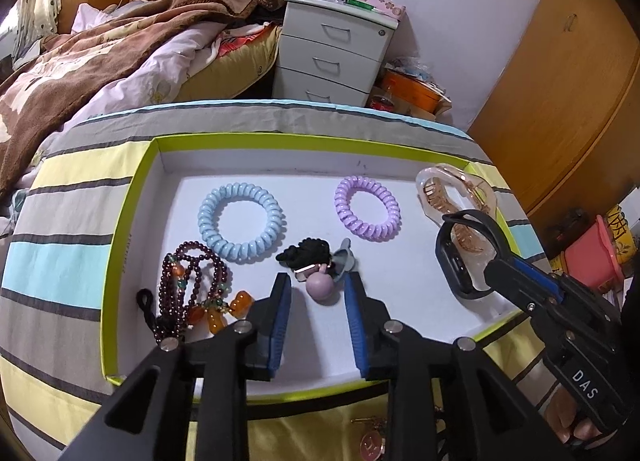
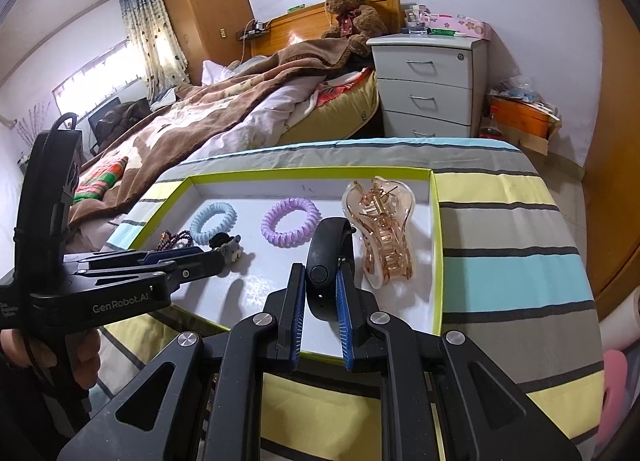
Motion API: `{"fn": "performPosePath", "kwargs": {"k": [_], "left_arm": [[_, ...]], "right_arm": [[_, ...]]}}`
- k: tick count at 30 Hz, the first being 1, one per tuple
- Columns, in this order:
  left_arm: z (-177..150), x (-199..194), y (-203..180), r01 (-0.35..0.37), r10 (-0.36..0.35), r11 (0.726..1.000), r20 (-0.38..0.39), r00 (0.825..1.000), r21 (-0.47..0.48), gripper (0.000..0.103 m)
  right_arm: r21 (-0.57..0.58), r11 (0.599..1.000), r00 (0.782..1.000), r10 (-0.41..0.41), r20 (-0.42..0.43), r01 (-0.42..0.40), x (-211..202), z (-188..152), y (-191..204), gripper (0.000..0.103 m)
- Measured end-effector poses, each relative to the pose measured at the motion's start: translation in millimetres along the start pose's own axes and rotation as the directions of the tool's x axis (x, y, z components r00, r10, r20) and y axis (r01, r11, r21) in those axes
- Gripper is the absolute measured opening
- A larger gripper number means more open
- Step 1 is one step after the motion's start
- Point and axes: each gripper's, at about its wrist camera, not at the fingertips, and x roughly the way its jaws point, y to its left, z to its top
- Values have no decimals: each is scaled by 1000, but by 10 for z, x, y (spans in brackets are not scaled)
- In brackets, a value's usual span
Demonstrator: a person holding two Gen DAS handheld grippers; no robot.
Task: Organize jewelry
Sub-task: 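Lower the watch band and pink-ball hair tie into the green box, open both tools, then move both tools back to the remaining jewelry on the bedspread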
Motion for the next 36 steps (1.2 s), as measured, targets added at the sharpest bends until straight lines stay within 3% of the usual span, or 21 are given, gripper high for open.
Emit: {"fn": "performPosePath", "kwargs": {"k": [8,13,16,20,36], "left_arm": [[-6,-17,-23,-1,1,1000,1,1000,6,31],[-16,-53,-35,-2,2,1000,7,1000,10,40],[-17,-84,-42,-3,3,1000,12,1000,12,47],[-41,-158,-67,5,-5,1000,23,1000,20,53],[-145,-444,-106,6,-9,999,58,998,39,59]], "right_arm": [[1,1000,1000,-12,0,12,-19,-10,-2,16],[-10,1000,1000,-24,4,24,-47,-10,40,16],[-8,1000,1000,-24,15,24,-91,-15,50,20],[-10,1000,999,-26,24,26,-131,-20,77,35],[-20,999,997,-48,58,50,-375,-85,153,36]]}}
